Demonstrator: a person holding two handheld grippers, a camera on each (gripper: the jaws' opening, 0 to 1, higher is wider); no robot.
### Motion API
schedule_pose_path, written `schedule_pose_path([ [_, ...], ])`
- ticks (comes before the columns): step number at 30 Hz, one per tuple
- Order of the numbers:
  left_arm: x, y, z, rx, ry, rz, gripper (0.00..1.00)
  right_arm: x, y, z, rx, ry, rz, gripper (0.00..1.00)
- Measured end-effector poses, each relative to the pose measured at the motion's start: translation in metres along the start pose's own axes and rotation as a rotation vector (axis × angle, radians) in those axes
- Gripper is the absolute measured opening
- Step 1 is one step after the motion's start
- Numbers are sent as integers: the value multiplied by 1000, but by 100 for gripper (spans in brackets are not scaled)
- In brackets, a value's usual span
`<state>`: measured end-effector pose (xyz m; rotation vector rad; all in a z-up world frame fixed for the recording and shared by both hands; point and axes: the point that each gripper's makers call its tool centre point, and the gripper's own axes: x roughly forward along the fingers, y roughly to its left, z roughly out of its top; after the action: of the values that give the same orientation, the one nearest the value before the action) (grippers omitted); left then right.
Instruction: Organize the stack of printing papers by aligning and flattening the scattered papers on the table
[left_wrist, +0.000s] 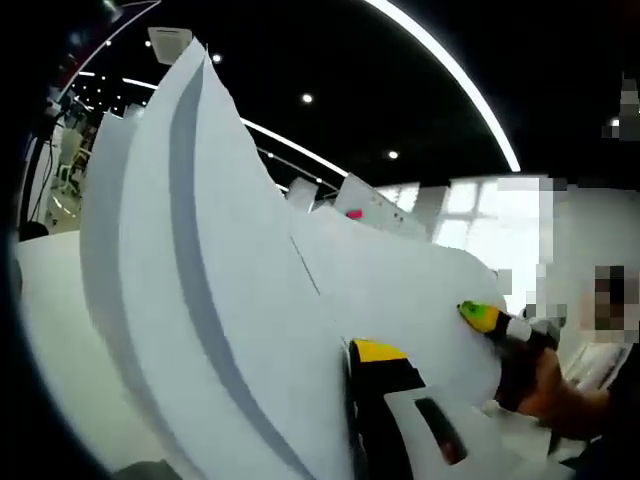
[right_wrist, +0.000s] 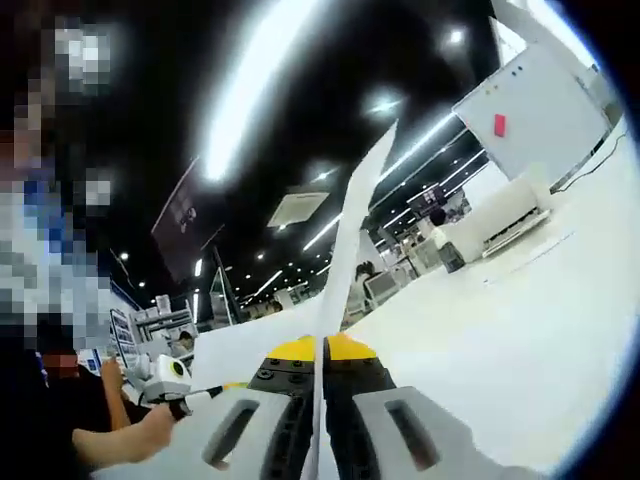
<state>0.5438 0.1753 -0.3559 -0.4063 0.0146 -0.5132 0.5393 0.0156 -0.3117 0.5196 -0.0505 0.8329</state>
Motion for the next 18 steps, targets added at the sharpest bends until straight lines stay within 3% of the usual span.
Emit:
schedule_pose_path([
  [18, 0, -4, 2, -32, -13, -23, 18, 10, 17, -16, 17, 33, 38, 0],
])
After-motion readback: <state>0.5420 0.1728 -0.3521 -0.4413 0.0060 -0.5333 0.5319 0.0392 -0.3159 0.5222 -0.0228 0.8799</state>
